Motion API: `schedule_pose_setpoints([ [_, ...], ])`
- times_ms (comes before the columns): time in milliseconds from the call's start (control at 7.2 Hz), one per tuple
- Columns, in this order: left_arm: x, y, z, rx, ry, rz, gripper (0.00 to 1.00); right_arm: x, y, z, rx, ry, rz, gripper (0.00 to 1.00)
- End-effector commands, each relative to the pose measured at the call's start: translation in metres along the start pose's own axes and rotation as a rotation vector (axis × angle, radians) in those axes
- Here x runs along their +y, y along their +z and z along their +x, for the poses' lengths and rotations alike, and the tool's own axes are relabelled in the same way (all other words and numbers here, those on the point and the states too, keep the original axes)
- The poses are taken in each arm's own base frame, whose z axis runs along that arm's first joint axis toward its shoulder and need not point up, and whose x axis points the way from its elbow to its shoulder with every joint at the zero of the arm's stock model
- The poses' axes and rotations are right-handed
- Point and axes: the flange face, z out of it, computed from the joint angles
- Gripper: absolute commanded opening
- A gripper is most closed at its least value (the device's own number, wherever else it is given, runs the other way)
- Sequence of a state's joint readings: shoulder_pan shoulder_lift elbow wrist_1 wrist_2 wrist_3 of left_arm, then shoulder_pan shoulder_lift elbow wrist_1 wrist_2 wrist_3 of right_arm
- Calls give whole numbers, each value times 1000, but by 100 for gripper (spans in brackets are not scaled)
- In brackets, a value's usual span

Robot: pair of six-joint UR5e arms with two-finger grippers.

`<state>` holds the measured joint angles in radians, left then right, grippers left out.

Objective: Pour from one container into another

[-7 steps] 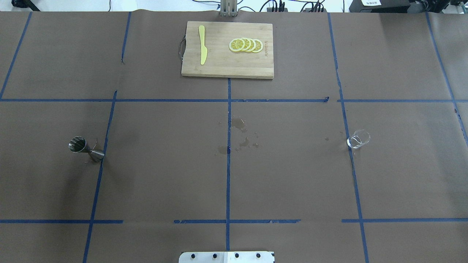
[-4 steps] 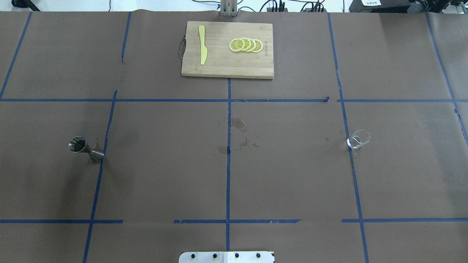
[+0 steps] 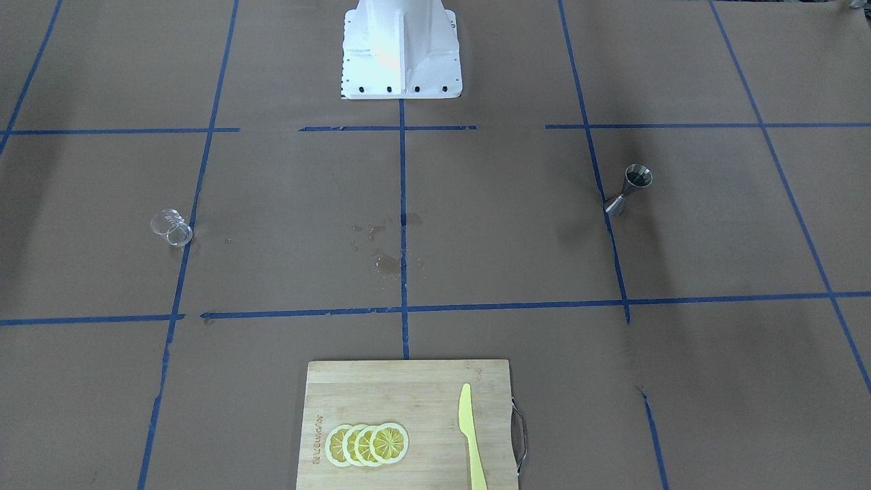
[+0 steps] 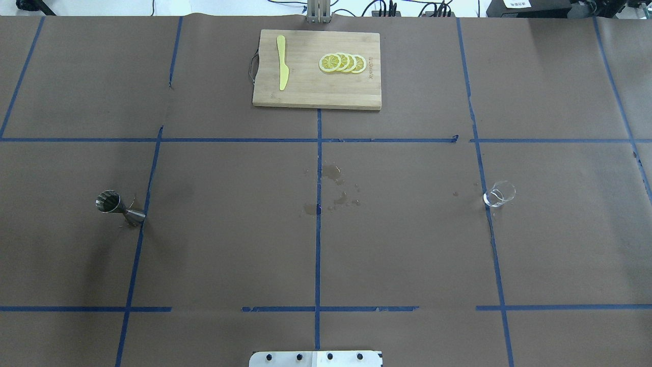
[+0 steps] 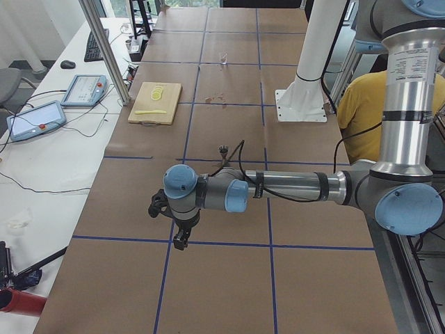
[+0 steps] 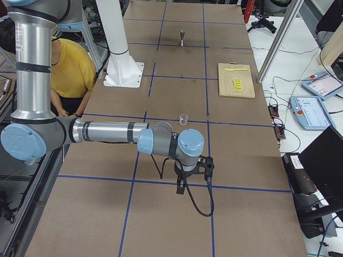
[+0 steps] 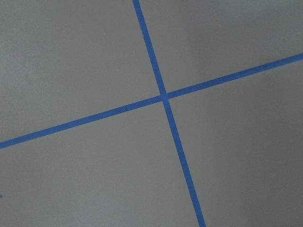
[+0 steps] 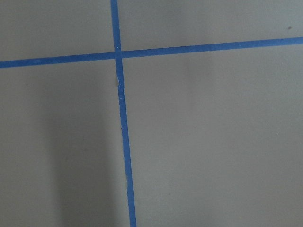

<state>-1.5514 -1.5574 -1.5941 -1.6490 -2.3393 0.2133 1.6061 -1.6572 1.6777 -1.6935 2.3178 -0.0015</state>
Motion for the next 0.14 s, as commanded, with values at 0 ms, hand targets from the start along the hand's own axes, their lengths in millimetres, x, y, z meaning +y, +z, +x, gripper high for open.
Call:
schedule_pose_setpoints([
  [0, -1, -2, 2, -2, 4, 3, 100, 0, 1, 0, 0, -1, -1, 100],
])
